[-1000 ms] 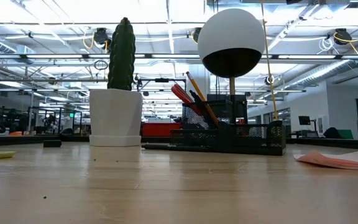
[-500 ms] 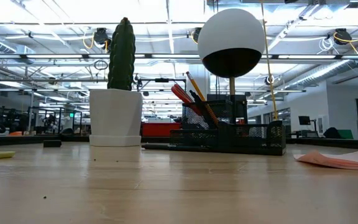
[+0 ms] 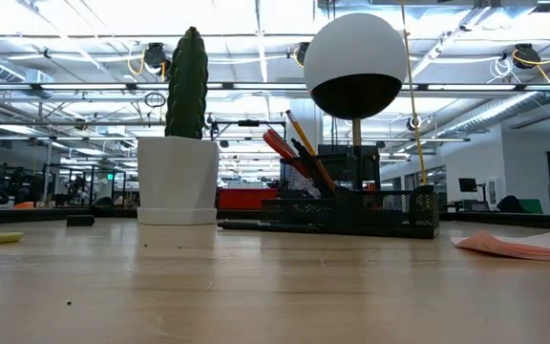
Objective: Pick and place office supplies into organizer
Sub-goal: Put the orange pencil into the black desk organizer
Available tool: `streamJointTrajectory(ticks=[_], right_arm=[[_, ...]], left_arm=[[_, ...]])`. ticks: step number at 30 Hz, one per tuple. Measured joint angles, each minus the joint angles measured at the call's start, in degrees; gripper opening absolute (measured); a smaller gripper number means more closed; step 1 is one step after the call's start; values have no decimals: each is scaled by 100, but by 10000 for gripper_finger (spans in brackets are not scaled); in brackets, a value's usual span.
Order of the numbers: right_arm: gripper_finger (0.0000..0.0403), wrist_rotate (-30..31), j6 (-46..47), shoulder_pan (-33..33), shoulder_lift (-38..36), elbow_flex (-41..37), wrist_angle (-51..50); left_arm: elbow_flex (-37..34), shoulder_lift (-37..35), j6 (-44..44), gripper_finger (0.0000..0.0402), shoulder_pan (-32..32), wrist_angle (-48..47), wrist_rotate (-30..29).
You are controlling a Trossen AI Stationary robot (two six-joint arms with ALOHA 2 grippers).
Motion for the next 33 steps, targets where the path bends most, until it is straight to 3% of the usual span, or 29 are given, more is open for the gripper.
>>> streamJointTrajectory(ticks=[7,22,33], right_arm=[[10,-4,15,2,-2,0,13],[10,-18,53,1,-2,0,-4],[9,-126,83,-2,-2,0,3]], left_arm=[[0,148,70,6,17,247,-33],[0,146,51,108,15,227,-33],[0,146,57,92,145,240,-131]])
